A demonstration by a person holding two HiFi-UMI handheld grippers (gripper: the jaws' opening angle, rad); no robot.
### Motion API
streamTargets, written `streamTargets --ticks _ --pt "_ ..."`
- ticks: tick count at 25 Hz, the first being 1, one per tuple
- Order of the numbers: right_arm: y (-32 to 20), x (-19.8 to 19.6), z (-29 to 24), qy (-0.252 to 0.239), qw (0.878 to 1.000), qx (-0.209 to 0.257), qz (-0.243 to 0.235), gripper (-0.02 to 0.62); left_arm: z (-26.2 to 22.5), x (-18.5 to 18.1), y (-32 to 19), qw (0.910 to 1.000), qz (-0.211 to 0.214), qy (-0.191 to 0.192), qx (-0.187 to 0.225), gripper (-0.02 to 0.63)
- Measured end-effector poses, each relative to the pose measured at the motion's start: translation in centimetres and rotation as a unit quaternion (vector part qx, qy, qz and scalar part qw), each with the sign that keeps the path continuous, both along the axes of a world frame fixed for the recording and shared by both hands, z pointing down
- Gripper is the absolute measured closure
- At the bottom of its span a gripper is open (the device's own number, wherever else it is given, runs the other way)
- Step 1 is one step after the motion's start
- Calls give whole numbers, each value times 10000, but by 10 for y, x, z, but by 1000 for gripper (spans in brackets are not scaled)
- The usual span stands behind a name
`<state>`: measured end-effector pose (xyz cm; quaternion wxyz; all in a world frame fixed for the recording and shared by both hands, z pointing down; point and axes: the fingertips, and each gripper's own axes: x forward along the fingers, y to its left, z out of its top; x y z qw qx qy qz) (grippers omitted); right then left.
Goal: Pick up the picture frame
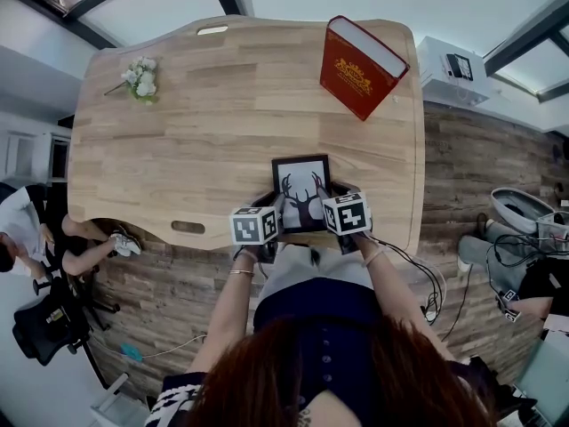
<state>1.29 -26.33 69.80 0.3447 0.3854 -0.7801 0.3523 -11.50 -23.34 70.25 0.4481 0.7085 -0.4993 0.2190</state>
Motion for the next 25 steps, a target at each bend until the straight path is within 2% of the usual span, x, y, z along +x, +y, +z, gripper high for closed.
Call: streamTargets --ticks 11,25 --pt "5 5 -3 -157 9990 2 412 506 -2 0 2 9999 -110 -66 1 519" --pt "13 10 -38 -159 9949 666 740 520 -33 1 2 9984 103 -128 548 523"
